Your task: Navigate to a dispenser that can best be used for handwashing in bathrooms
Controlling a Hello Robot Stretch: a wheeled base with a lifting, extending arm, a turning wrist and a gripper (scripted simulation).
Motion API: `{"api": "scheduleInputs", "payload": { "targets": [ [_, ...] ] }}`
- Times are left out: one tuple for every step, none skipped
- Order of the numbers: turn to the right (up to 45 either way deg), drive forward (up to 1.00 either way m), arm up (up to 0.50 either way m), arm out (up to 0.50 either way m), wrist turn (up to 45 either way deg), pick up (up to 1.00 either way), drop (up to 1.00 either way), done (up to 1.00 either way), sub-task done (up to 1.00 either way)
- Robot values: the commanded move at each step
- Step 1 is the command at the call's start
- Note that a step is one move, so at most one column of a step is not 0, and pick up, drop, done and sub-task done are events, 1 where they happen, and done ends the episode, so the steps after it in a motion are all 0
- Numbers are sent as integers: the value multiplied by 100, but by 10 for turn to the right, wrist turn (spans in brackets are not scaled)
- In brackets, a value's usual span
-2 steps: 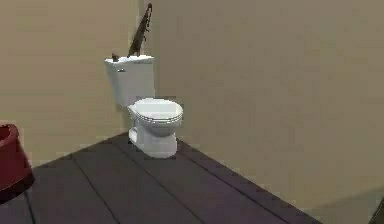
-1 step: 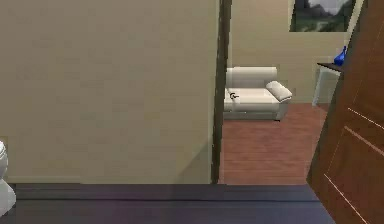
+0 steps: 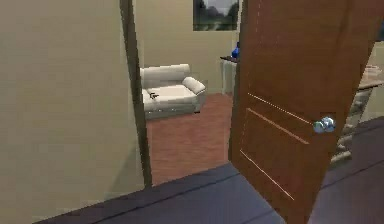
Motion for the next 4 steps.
{"api": "scheduleInputs", "payload": {
  "targets": [
    [0, 100, 0, 0, 0, 0, 0, 0, 0],
    [0, 45, 0, 0, 0, 0, 0, 0, 0],
    [-420, 0, 0, 0, 0, 0, 0, 0, 0],
    [0, 80, 0, 0, 0, 0, 0, 0, 0]
  ]
}}
